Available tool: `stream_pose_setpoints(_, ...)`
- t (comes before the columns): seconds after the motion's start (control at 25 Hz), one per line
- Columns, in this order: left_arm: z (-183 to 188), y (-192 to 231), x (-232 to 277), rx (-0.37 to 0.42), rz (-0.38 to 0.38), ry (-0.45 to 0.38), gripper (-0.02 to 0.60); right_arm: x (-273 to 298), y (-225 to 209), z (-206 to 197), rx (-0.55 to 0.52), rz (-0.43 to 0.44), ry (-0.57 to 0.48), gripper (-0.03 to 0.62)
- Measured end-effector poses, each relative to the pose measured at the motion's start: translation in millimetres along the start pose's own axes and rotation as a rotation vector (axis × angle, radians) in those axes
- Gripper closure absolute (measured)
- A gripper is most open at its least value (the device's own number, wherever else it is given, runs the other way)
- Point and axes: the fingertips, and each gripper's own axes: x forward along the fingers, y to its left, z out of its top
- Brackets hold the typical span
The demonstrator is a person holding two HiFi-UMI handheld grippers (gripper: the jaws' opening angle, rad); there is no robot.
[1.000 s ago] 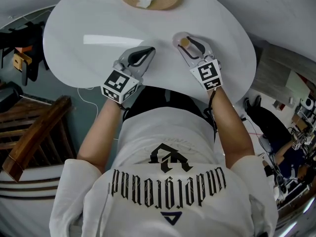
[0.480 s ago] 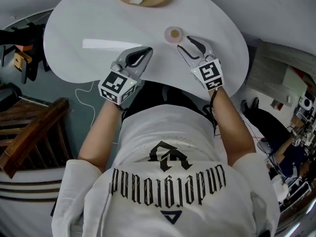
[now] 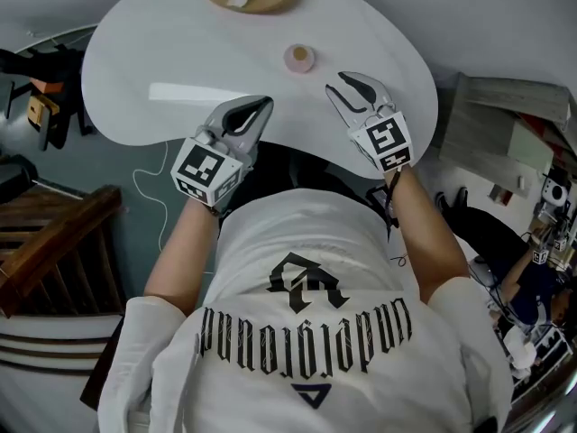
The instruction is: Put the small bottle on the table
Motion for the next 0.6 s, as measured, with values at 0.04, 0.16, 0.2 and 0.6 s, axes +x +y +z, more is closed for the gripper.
stream_pose_setpoints(0.04,3,-5,-2,0.006,0.003,-0.008,0.575,-7,0,4,-0.004,0.000,-0.010,0.467)
stream_pose_setpoints(0.16,16,-20,-5,0.032,0.009,-0.029,0.575,-28,1,15,-0.016,-0.002,-0.039,0.474)
stream_pose_setpoints(0.2,21,-24,-5,0.041,0.011,-0.036,0.575,-35,2,19,-0.020,-0.002,-0.047,0.479)
stream_pose_setpoints(0.6,74,-65,-18,0.094,0.033,-0.128,0.575,-110,-2,75,-0.051,-0.040,-0.191,0.559)
